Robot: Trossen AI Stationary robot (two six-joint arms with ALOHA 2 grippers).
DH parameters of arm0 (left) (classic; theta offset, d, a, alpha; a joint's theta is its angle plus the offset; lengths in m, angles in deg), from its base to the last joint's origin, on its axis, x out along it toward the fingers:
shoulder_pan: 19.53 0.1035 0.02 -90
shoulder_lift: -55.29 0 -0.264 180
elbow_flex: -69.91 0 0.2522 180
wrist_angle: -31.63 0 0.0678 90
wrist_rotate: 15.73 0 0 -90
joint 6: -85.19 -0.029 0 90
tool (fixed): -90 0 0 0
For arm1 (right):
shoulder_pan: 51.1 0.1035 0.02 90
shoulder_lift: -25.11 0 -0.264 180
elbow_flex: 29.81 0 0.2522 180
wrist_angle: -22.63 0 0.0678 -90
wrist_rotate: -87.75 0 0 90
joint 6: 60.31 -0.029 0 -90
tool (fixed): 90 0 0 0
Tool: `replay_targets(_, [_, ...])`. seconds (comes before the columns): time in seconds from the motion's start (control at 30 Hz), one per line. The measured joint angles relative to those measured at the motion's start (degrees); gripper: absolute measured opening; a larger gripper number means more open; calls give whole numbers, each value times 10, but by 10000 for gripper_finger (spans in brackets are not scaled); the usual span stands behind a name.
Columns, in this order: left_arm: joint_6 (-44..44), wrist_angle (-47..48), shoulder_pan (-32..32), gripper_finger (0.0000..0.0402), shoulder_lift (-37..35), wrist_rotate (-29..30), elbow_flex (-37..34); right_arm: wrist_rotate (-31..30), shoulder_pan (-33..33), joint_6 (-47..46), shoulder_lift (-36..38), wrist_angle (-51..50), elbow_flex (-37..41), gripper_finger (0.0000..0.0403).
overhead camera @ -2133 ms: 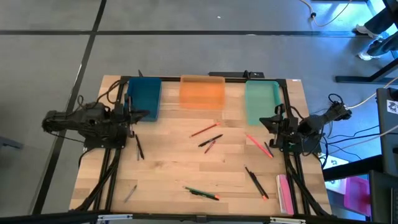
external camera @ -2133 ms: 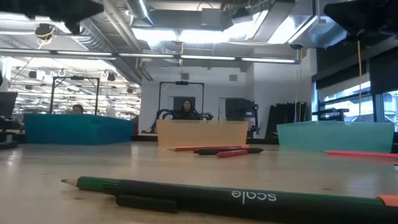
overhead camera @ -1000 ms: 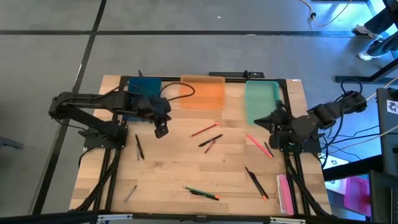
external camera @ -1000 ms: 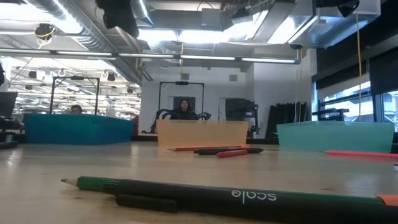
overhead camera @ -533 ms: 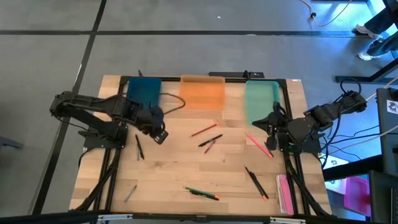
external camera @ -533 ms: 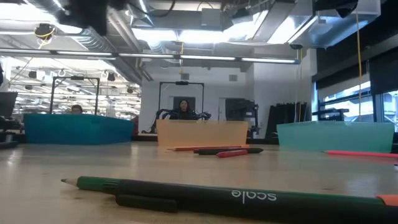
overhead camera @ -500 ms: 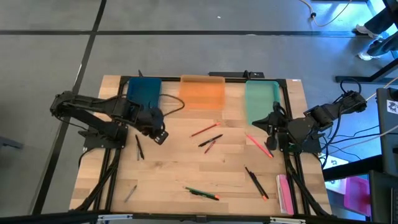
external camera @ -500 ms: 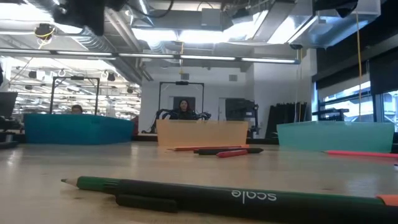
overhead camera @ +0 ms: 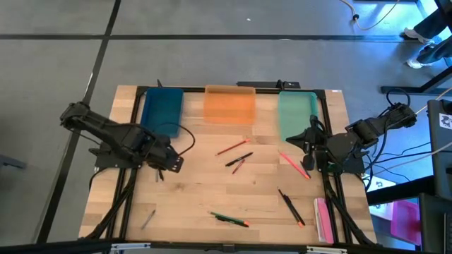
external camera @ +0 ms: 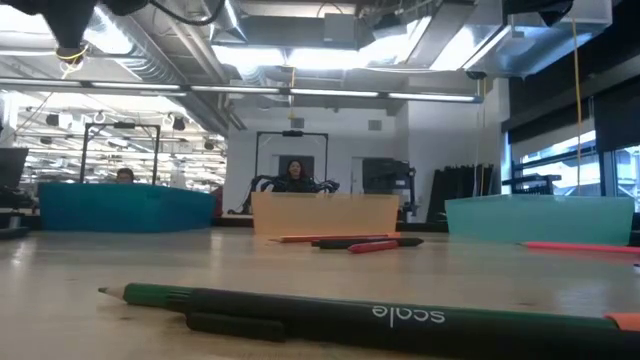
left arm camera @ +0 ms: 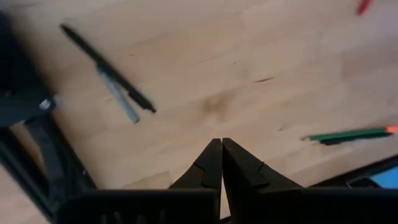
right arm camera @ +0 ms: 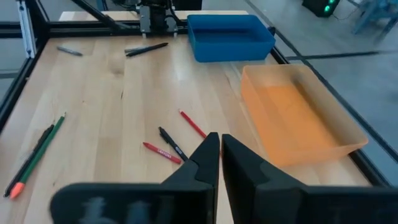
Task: Sort crayons/erasers/pens/pencils in bins
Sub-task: Put the black pen into the blue bin
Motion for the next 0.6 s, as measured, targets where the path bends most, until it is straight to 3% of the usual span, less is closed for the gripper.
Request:
replay_targets(0.33, [83, 4, -18, 79, 9, -39, 0, 0, 0, 20, 0, 5, 0, 23])
replay_targets(0.6, [214, -30, -56, 88, 9, -57, -66, 0, 0, 47, -1, 19, -9, 23])
